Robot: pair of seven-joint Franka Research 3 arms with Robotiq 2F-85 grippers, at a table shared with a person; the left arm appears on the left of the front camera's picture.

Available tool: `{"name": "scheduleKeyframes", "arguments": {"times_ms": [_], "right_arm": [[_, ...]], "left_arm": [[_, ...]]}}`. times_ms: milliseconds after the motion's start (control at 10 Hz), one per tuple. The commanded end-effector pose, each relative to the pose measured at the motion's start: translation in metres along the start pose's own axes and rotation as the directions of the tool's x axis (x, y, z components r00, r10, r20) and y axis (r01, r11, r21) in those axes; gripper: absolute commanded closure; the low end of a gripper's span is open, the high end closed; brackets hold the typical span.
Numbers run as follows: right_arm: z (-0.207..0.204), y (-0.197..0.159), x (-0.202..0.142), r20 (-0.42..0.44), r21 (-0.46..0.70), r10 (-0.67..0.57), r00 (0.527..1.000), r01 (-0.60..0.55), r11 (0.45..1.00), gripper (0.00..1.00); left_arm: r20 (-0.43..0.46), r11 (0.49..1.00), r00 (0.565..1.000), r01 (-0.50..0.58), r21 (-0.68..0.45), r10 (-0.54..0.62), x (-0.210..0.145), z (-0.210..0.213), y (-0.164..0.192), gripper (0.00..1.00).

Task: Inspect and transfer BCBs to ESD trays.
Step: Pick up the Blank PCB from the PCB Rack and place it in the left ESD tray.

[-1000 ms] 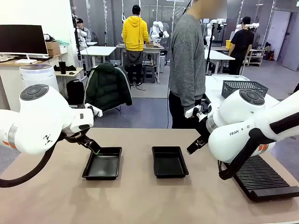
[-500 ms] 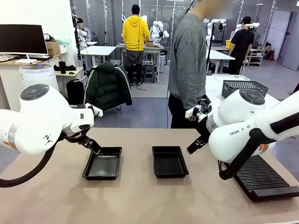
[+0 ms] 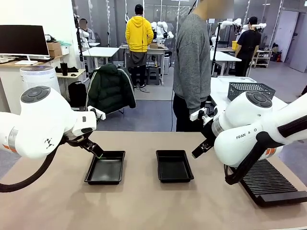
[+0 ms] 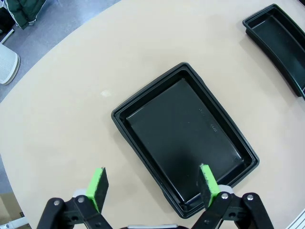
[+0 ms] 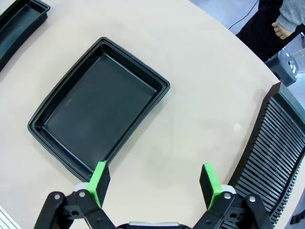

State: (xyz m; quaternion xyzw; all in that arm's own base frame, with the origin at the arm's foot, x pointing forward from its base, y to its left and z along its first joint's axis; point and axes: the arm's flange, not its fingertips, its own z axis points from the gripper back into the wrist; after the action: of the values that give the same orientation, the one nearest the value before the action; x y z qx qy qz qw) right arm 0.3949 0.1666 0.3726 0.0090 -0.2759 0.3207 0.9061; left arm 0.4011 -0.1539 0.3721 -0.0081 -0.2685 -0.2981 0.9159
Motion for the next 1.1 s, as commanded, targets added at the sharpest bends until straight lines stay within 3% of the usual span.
{"name": "scheduleKeyframes", "arguments": {"times_ms": [0,200,300,700,1000], "right_arm": [[0.000,0.000,0.000,0.000,0.000,-0.001,1.000,0.001,1.000,0.00],[0.000,0.000,0.000,0.000,0.000,0.000,1.000,0.000,1.000,0.00],[0.025,-0.008,0.004,-0.005,0.037,-0.012,1.000,0.012,0.999,0.00],[0.108,-0.035,0.024,-0.029,0.194,-0.118,0.993,0.122,0.973,0.00],[0.153,-0.067,0.022,-0.043,0.378,-0.254,0.966,0.251,0.891,0.00]], "left_arm": [[0.000,1.000,1.000,-0.004,0.000,0.004,0.000,0.000,0.002,0.00],[0.000,1.000,1.000,-0.004,0.000,0.004,0.000,0.000,0.002,0.00],[0.000,1.000,1.000,0.000,0.000,0.000,0.000,0.000,0.000,0.00],[0.070,0.956,0.987,-0.123,-0.267,0.146,-0.005,0.078,0.032,0.00],[0.137,0.861,0.950,-0.186,-0.473,0.281,-0.011,0.120,0.060,0.00]]}}
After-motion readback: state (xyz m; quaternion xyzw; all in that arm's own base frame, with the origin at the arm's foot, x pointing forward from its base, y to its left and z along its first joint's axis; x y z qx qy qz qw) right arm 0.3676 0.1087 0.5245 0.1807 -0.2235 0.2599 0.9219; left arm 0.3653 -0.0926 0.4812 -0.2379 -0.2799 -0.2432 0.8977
